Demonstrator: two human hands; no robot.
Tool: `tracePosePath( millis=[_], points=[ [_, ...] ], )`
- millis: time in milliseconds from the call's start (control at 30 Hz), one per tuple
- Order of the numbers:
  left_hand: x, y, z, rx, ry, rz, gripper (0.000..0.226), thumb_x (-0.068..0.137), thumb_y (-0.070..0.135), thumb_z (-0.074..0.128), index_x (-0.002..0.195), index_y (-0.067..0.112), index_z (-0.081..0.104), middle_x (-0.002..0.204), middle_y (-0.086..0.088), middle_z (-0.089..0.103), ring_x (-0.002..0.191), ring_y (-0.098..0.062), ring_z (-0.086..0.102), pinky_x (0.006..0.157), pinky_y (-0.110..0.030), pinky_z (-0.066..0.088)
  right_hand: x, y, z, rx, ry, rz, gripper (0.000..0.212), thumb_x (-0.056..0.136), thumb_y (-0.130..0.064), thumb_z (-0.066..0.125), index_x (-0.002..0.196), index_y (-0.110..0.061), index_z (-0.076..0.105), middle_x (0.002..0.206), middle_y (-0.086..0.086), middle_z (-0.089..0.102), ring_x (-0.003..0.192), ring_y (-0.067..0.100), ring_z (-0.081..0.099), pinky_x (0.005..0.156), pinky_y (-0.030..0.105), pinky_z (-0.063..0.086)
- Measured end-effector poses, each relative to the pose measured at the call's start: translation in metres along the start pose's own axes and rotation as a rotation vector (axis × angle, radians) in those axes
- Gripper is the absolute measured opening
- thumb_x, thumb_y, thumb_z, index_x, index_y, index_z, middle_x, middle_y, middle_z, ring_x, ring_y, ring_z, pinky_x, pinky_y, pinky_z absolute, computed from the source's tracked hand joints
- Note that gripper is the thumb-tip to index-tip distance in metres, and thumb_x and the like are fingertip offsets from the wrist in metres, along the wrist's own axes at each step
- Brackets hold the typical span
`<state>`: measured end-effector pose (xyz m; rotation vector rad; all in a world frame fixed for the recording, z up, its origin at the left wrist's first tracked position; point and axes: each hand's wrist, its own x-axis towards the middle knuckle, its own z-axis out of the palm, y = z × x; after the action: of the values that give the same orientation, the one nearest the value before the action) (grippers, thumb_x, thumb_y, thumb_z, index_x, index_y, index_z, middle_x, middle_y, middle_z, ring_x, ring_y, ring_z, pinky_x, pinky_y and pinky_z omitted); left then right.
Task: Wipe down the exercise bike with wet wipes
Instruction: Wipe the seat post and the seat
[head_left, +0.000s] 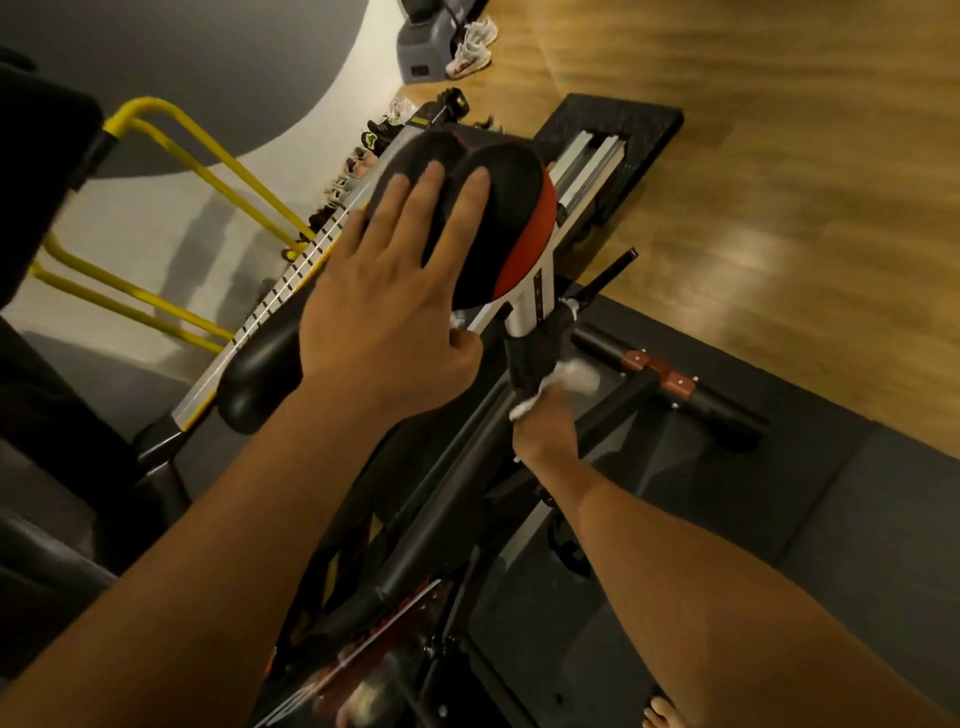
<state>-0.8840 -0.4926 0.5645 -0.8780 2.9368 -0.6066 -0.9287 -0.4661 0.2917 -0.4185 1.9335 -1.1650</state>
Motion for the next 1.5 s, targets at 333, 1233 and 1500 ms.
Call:
tracePosePath(
  millis=[333,1233,1500],
  points=[
    [0.001,0.0,0.003,-0.018,0.015,-0.008,0.102,0.079,0.045,0.061,0.156,0.031,-0.004,0.165,-0.007,0.009,0.151,-0.029,0.008,0.122,-0.048,0.011,0.004,-0.079,-0.072,0.184,0.224,-0.577,0.007,0.093,-0.013,0.056,0.09,-0.007,0.057,0.084,-0.004,0.06,0.072,-0.001,0.056,0.064,0.001,0.04],
    [0.001,0.001,-0.001,-0.055,-0.07,-0.03,0.105,0.074,0.036,0.062,0.155,0.032,-0.005,0.165,-0.005,0.007,0.152,-0.028,0.005,0.123,-0.047,0.01,0.016,-0.154,-0.141,0.107,0.251,-0.606,0.016,0.088,-0.014,0.056,0.077,-0.002,0.058,0.068,0.005,0.054,0.057,0.001,0.045,0.055,0.013,0.036],
    [0.005,-0.009,-0.037,-0.633,-0.246,-0.15,0.096,0.062,0.022,0.043,0.152,0.043,0.017,0.164,0.013,0.008,0.146,0.001,-0.002,0.121,-0.032,-0.004,-0.041,-0.126,-0.106,-0.018,-0.006,-0.713,0.009,0.088,-0.007,0.065,0.086,-0.015,0.068,0.074,-0.015,0.058,0.076,-0.001,0.06,0.076,0.023,0.048]
  ],
)
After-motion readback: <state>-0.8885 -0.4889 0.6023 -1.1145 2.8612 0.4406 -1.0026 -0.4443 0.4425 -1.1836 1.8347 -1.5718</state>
